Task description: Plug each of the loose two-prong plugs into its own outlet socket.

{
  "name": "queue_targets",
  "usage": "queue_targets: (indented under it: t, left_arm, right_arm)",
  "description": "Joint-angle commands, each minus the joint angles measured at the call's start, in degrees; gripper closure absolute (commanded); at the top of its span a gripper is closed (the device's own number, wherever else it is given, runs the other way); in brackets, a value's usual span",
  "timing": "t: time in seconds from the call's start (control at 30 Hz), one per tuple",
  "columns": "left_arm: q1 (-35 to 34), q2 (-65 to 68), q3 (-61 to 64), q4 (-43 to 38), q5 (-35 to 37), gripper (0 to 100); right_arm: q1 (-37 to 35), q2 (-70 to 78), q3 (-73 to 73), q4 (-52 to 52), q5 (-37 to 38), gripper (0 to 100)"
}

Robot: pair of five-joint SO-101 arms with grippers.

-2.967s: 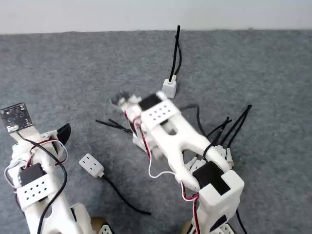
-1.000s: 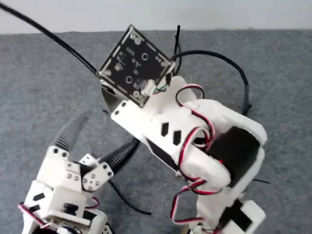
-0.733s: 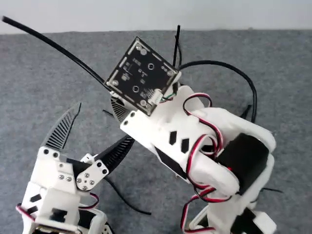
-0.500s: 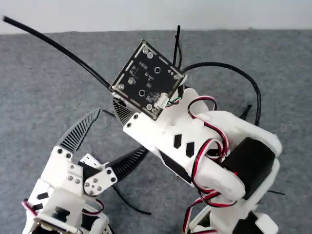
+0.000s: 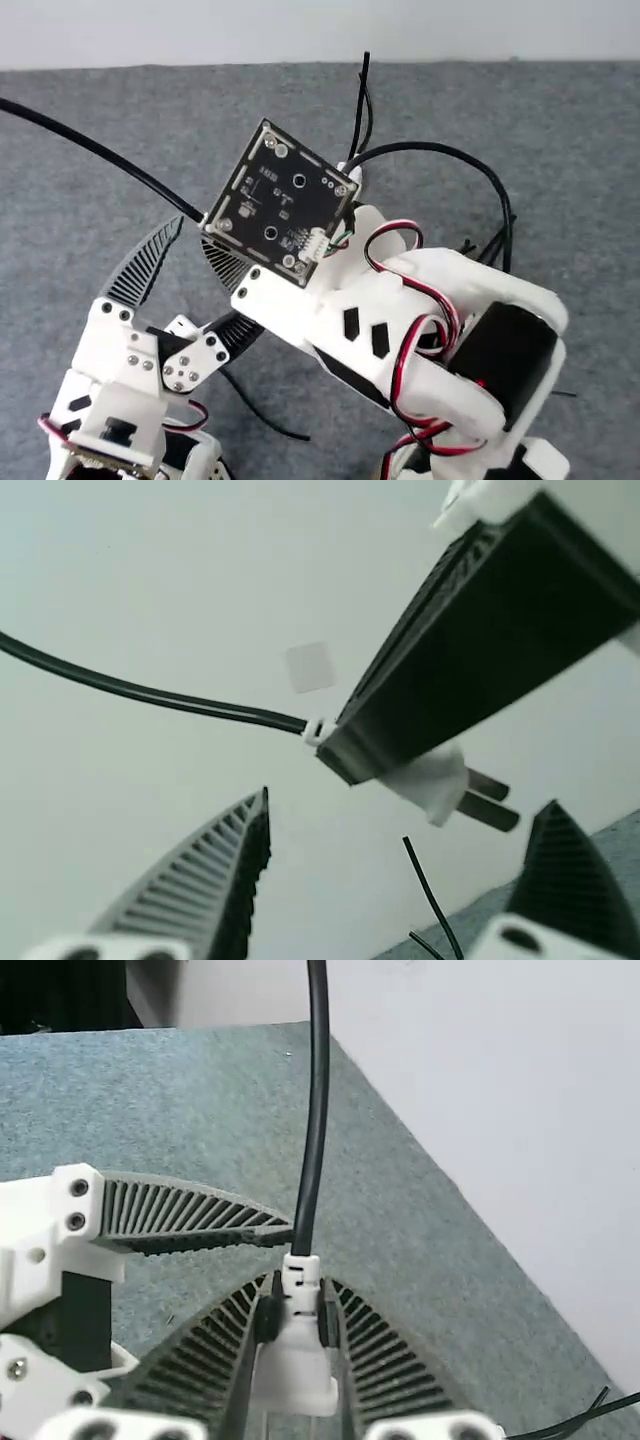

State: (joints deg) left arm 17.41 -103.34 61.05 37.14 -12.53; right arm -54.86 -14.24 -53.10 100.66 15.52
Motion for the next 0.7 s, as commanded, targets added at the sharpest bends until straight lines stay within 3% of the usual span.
queue_targets:
  t: [0.0, 0.2, 0.67]
  left_arm:
    - [-1.41, -0.79, -1.27, -1.67, 0.7, 62]
    - [-5.19, -0.88, -0.92, -1.49, 1.14, 62]
    - [-5.27, -0.88, 2.86, -1.23, 1.76, 62]
  right_arm:
    - [-0.4, -1.89, 1.32, 2.33, -1.23, 99.1]
    - [-0.4, -6.55, 10.29, 2.33, -1.05, 99.1]
    - [-0.13, -20.26, 24.18, 1.98, -0.97, 99.1]
